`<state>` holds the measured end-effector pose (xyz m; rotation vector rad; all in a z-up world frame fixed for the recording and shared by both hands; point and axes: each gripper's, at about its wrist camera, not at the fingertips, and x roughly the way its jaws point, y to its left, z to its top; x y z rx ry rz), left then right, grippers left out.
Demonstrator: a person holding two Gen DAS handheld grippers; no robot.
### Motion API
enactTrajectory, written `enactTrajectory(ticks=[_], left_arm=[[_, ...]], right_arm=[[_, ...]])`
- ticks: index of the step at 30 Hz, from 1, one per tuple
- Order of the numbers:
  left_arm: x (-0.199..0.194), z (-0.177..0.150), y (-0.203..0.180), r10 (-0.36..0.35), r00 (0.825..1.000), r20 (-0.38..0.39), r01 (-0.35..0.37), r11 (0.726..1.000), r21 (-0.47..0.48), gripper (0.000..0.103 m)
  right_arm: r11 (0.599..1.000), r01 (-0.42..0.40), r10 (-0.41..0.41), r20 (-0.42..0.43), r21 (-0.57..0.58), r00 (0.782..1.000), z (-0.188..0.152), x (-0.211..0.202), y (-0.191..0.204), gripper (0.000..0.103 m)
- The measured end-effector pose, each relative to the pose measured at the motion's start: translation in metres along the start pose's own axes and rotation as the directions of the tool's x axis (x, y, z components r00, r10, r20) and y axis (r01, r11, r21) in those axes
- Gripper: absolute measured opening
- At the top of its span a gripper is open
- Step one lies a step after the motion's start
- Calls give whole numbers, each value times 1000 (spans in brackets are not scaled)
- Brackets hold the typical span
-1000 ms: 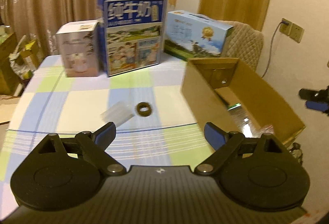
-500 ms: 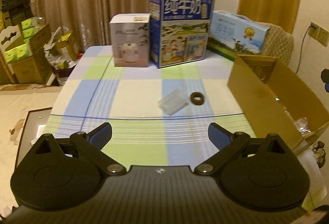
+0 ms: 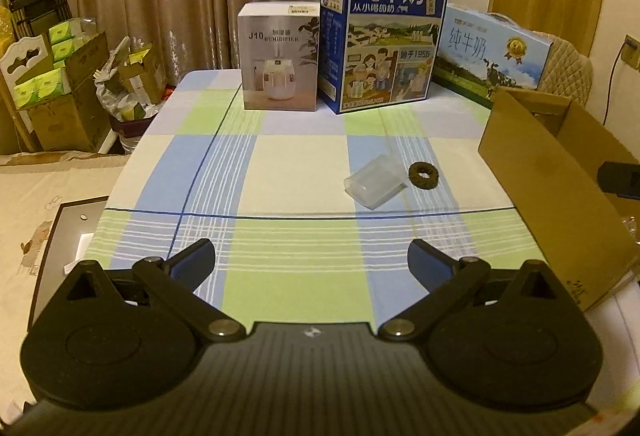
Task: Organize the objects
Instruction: 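Withdraw both tools from the box and move toward the clear cup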
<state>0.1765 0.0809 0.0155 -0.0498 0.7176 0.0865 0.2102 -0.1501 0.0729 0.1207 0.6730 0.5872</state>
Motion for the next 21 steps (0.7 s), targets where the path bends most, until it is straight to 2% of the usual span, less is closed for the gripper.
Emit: enactTrajectory(ticks=[5,10,14,21], left_arm=[[30,-4,1,28,999,-16,-27,1000,11,102],[56,-2,-2,-23,1000,-16,24,1000,15,102],[74,8,-6,-108,993,-41,110,993,32,102],[113,28,-7,-100,994,-53,104,991,78,102]], right_arm=[[999,18,-19,-23,-37,1000,-12,33,6,63],[999,40,-40,-43,-13,998,-18,69,2,63],[999,51,-51,-67,-14,996,-21,96,-7,63],[998,54,-57,-78,-33,995,-13,129,-14,63]])
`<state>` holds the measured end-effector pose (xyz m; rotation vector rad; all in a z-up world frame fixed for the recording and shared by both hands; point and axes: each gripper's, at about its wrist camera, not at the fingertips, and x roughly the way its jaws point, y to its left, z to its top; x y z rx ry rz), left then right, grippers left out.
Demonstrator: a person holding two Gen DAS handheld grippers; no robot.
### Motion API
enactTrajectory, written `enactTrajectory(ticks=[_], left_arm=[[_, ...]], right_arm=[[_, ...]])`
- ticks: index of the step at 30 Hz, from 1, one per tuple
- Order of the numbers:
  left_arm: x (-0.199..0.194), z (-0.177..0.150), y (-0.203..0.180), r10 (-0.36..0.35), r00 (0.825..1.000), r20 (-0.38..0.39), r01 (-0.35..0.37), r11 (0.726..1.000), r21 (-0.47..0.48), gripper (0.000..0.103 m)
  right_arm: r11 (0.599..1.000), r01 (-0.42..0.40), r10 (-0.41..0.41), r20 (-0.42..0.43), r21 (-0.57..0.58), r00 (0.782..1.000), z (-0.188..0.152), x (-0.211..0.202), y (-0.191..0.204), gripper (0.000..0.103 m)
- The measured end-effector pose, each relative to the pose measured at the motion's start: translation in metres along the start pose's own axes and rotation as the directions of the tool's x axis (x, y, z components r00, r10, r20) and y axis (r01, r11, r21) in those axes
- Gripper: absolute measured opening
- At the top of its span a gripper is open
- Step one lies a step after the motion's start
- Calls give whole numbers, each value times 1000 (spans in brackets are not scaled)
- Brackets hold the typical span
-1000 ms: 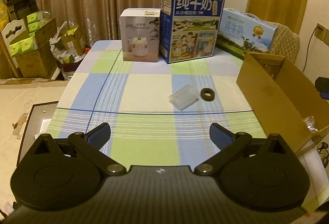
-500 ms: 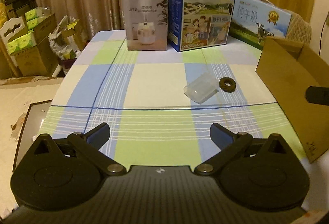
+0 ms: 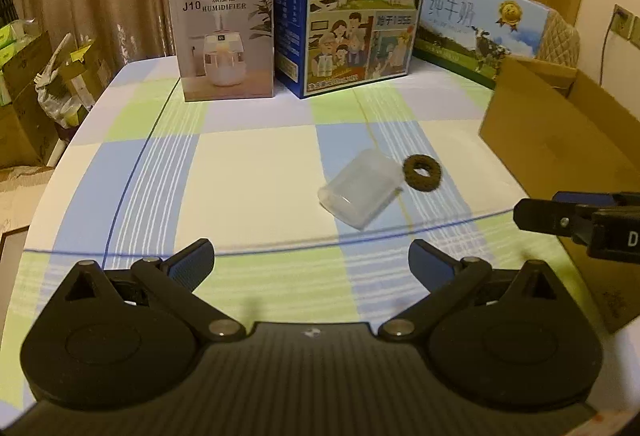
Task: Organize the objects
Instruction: 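Withdraw both tools from the box and move toward the clear cup, then close the left tool on the clear cup while the right tool grasps the brown rope ring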
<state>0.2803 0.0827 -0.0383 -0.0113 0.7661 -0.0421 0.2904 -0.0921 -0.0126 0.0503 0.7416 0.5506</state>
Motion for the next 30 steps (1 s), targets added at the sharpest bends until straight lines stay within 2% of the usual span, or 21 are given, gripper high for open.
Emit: enactTrajectory(ticks=[5,11,16,23,26,28,30], left_arm=[[18,12,-1,-32,999,12,32,998,45,101],[42,24,-6,-83,996,34,77,983,166,97],[66,28,-6,-109,994,12,104,977,187,90],[87,34,-21,-155,988,6,149,957,251,86],[97,36,-21,-165,986,-12,163,955,249,81],[104,35,-18,-167,986,-31,169,955,242,68],[108,34,-17,-167,985,-41,172,955,243,67]], right_arm=[[1000,17,-17,-3,-17,1000,10,27,-3,63],[999,28,-28,-18,-38,999,20,58,-4,60],[1000,16,-17,-12,-12,1000,30,68,-11,52],[999,36,-36,-30,1,999,33,85,-19,50],[999,37,-37,-43,-13,998,31,93,-20,49],[999,41,-41,-47,-16,998,30,96,-22,49],[999,45,-45,-52,-11,998,30,98,-24,49]])
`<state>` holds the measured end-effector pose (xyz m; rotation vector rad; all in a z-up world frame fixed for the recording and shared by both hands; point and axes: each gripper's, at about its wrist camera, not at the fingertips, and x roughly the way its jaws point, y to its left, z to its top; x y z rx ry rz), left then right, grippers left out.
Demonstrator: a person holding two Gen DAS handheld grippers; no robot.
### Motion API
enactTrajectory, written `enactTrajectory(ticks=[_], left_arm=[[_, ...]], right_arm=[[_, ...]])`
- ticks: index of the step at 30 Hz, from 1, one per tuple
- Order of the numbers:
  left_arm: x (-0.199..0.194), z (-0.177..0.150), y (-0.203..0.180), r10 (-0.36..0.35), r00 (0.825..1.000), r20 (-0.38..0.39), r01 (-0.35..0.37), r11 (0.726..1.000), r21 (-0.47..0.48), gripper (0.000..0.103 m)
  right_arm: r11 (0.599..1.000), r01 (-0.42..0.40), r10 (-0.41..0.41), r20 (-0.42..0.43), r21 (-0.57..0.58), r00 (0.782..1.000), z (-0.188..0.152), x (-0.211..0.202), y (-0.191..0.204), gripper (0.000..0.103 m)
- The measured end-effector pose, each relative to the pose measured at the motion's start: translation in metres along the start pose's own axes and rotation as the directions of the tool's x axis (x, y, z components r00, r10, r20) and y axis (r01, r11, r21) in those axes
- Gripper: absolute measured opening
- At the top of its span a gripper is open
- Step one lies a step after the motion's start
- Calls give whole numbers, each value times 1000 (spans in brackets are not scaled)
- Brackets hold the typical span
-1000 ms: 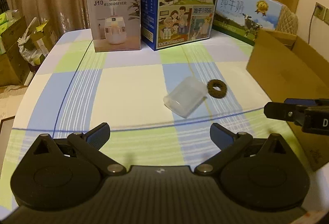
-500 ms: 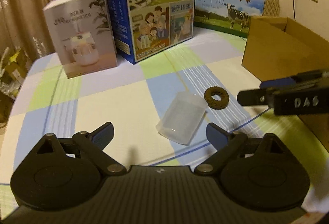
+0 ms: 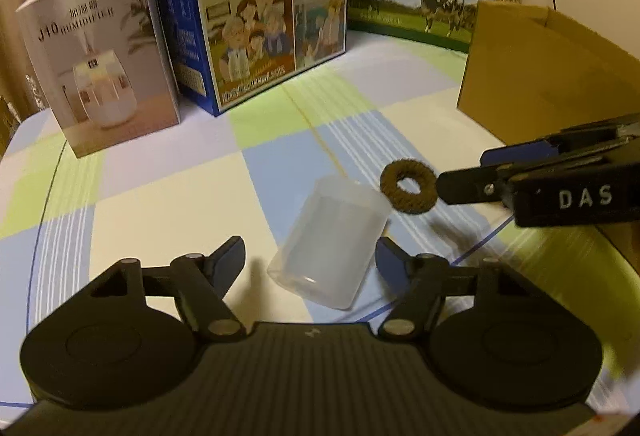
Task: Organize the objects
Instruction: 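Close the left tool on the clear cup while the right tool grasps the brown rope ring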
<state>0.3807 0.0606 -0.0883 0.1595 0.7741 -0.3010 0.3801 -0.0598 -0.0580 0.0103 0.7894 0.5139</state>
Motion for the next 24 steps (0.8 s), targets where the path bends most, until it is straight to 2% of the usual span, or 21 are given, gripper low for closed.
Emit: enactTrajectory(ticks=[6,10,15,24], left_arm=[[7,3,-3,-34,999,0,34,999,21,67],[12,2,-5,-37,999,-9,37,999,9,55],[10,-1,-4,6,1000,-30,-6,1000,-14,45],[7,-2,0,59,997,-59,-62,996,-58,45]], right_arm=[[1000,9,-9,-5,-9,1000,0,4,-2,49],[1000,6,-6,-13,-8,1000,-1,5,-2,49],[1000,7,-7,-15,1,1000,0,7,-5,49],[1000,-1,1,-19,2,1000,-1,7,-5,49]])
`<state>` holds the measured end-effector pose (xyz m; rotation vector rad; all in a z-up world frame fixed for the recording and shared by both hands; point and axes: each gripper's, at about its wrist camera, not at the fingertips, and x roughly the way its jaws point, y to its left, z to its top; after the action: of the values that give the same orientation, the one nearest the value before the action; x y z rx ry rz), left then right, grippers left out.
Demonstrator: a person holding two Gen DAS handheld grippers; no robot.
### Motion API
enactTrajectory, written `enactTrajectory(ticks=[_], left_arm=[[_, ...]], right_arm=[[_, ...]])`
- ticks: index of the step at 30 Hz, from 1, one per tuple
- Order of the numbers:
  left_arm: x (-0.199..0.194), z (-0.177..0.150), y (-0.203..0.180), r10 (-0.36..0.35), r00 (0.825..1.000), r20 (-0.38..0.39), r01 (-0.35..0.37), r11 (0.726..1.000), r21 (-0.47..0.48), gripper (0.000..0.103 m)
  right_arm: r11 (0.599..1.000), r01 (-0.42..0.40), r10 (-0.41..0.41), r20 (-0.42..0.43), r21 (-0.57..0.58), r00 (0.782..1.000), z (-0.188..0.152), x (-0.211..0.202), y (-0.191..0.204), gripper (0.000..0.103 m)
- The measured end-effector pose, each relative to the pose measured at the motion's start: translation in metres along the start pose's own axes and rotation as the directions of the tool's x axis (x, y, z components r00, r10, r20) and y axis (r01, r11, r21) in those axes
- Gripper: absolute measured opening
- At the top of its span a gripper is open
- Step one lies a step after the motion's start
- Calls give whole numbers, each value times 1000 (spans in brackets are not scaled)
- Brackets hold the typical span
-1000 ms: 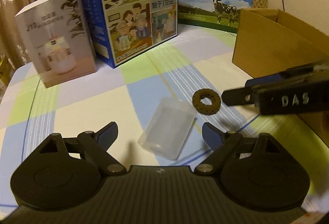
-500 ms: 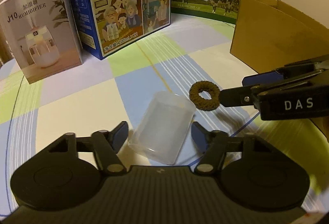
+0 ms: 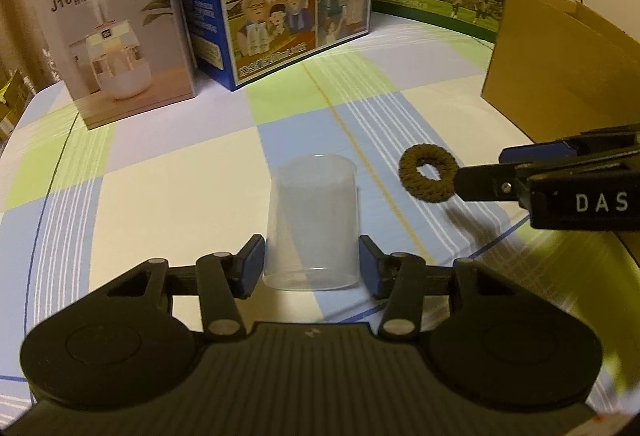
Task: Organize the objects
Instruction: 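Close the left tool on the clear cup while the right tool grasps the brown rope ring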
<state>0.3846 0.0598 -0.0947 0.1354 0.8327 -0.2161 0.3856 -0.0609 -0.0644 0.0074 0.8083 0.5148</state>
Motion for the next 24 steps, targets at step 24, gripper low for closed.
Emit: enactTrajectory(ticks=[24], left_arm=[[-15,-6,39,77,997,18,-74,990,-117,53]], right_arm=[[995,21,-19,16,-92,1000,-3,41,9,50]])
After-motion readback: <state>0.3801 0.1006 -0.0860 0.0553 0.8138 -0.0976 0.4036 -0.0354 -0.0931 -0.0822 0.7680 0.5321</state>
